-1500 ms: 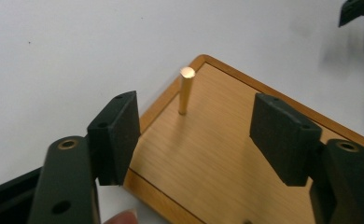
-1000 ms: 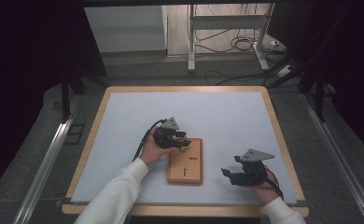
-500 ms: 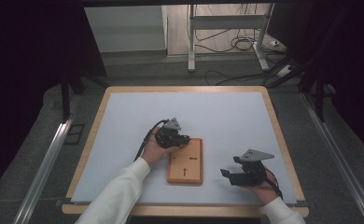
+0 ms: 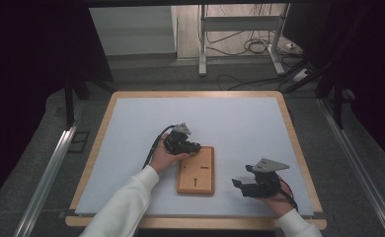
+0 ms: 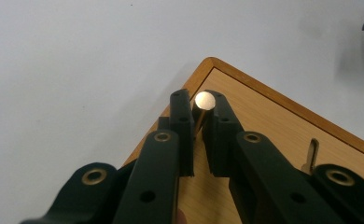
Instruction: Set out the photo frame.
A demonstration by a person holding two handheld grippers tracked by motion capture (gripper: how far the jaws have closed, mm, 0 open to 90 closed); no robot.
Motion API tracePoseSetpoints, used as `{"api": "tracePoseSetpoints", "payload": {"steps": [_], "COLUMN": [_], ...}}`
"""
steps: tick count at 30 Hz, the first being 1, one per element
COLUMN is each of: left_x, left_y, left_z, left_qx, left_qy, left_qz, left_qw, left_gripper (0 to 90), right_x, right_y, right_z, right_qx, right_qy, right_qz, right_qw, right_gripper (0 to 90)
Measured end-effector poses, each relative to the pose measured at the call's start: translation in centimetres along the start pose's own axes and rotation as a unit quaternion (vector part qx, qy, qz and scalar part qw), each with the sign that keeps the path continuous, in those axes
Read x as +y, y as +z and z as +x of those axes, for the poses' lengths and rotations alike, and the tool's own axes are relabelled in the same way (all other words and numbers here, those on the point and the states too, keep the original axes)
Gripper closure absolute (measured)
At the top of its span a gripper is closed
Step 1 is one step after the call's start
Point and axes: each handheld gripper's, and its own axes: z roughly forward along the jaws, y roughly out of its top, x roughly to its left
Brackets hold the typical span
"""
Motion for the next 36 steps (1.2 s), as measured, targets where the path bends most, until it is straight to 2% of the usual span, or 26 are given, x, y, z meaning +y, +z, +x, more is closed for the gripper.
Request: {"api": "tracePoseSetpoints", "payload": {"steps": [5, 10, 11, 16, 34, 36], "left_x": [0.1, 0.1, 0.1, 0.2, 0.6, 0.6], "left_y": [0.0, 0.0, 0.0, -0.1, -0.1, -0.1], "left_z": [0.1, 0.4, 0.4, 0.5, 1.3, 1.5], "left_qx": [-0.005, -0.016, -0.016, -0.019, -0.045, -0.051], "left_qy": [-0.001, -0.013, -0.013, -0.015, -0.042, -0.048], "left_qz": [0.006, 0.005, 0.005, 0.007, 0.021, 0.023], "left_qw": [1.0000, 0.9998, 0.9998, 0.9997, 0.9979, 0.9973], "left_gripper": [82.7, 82.1, 82.0, 81.8, 81.6, 81.6], "right_x": [0.4, 0.9, 0.9, 1.3, 1.4, 1.6], "right_y": [0.0, 0.3, 0.3, 0.6, 1.0, 1.3], "right_z": [1.0, 2.5, 2.5, 4.2, 5.1, 5.6], "right_qx": [-0.002, -0.001, -0.001, 0.002, 0.012, 0.009], "right_qy": [-0.024, -0.059, -0.059, -0.096, -0.104, -0.116], "right_qz": [-0.004, -0.004, -0.004, 0.000, 0.000, 0.003], "right_qw": [0.9997, 0.9983, 0.9983, 0.9954, 0.9945, 0.9932], "right_gripper": [23.5, 22.1, 22.1, 20.6, 19.7, 19.7]}}
